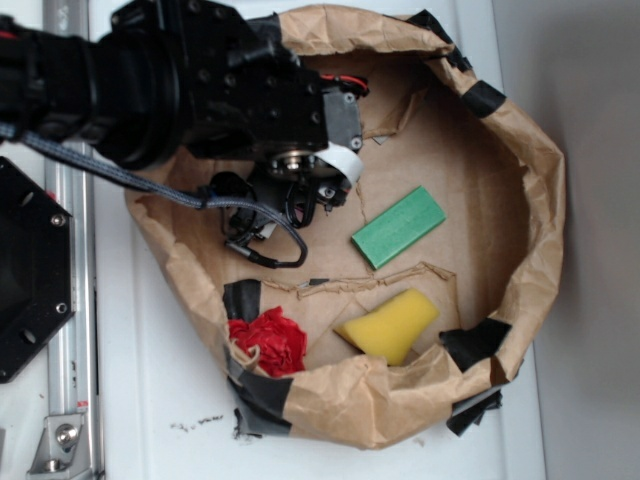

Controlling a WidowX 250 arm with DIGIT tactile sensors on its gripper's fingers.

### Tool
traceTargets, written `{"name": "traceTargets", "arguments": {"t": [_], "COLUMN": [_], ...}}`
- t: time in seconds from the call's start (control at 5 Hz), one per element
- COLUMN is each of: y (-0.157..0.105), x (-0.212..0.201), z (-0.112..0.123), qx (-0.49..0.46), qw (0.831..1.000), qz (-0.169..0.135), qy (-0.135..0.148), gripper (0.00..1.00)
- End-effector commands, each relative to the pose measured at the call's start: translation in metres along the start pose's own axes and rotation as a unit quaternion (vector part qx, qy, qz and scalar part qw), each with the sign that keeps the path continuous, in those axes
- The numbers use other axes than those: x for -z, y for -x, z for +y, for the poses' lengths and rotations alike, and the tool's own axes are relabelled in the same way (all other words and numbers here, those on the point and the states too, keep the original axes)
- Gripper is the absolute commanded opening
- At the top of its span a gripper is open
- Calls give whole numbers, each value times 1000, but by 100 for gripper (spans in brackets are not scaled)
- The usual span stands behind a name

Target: Grab the black box.

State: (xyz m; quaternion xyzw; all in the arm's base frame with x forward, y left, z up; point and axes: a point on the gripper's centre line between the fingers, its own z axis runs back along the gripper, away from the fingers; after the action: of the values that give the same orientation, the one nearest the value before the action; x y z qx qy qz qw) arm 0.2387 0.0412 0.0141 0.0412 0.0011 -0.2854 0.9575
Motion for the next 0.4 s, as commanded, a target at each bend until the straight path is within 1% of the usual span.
{"name": "traceTargets", "arguments": {"t": [0.0,0.2], "y": [-25,-21], "x": [-97,-132], "z": [-15,-17], "qx": [-114,-114], "qw": [990,990], "qz": [-46,-30], "qy": [-62,-74], "gripper": [0,0]}}
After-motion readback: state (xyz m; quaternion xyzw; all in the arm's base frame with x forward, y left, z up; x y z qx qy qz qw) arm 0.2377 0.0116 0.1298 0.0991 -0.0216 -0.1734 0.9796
